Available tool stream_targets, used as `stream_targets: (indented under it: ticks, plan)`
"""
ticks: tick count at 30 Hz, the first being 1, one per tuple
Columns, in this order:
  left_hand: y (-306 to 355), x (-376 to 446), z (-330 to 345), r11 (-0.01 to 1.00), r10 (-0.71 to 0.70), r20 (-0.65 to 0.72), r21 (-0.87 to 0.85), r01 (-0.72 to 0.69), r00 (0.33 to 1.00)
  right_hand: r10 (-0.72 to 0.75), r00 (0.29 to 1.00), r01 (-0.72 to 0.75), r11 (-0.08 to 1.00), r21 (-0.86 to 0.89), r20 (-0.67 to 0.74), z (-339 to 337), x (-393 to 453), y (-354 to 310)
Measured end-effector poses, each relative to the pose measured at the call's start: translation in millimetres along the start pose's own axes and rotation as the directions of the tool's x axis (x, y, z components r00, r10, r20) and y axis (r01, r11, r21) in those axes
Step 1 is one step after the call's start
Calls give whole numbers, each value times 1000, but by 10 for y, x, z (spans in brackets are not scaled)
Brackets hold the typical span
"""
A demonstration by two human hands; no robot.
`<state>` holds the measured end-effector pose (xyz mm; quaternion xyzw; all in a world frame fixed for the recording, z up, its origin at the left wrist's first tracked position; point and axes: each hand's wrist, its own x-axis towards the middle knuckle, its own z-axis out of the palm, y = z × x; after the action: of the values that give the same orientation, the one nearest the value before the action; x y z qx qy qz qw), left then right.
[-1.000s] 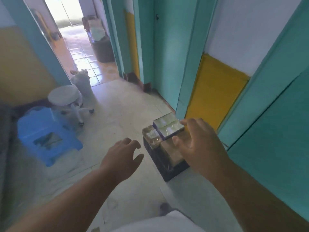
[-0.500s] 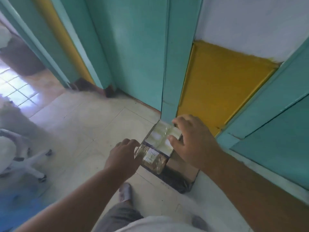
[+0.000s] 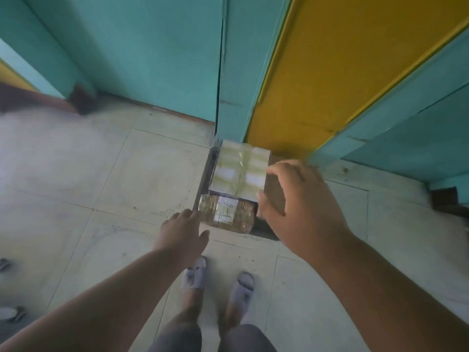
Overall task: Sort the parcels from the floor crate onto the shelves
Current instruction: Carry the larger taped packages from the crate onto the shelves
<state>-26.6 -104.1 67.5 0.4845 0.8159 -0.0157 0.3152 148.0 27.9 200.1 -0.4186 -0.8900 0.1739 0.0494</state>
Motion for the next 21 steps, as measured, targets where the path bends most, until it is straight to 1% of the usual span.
stream_targets:
  ticks: [3,5,6,7,8,9,10,11,12,13,15,17,21]
  plan:
    - [-307,357,532,1000,-1,74,-12,2,997,86,992,-90,995,35,91,799,-73,252]
    - [-515,630,892,998,-39,115,-39,43,993,125,978,-130,991,21,169,1335,-131,464]
    - [-600,774,1074,994,-62,137,-78,74,989,141,971,-146,989,13,193,1578,-146,571]
    - [-668,918,1245,980,-101,170,-152,128,980,160,965,-165,986,5,210,1794,-145,665]
    - [-722,1067,1403,942,-157,213,-262,211,964,178,959,-183,983,-2,221,1996,-133,753]
    - [-758,1217,1551,868,-227,260,-383,316,938,199,953,-202,979,-9,230,2186,-113,841]
    - [-789,1360,1696,761,-297,306,-496,418,904,216,948,-219,976,-13,235,2362,-92,927]
    - [-814,1488,1836,647,-355,337,-585,489,872,228,943,-231,973,-15,242,2520,-70,1004]
    - [-838,1604,1972,554,-393,356,-645,527,848,230,941,-233,972,-19,249,2672,-52,1078]
    - [-857,1701,2104,490,-405,371,-684,541,836,226,937,-227,973,-29,264,2816,-37,1149]
    - [-858,1829,2317,397,-379,408,-738,545,830,246,916,-239,969,-60,316,3069,-14,1261]
    - [-849,1897,2456,273,-370,430,-797,539,823,270,895,-261,963,-72,355,3265,9,1348]
    - [-851,1923,2588,65,-456,428,-859,509,781,279,887,-300,954,0,368,3534,82,1495]
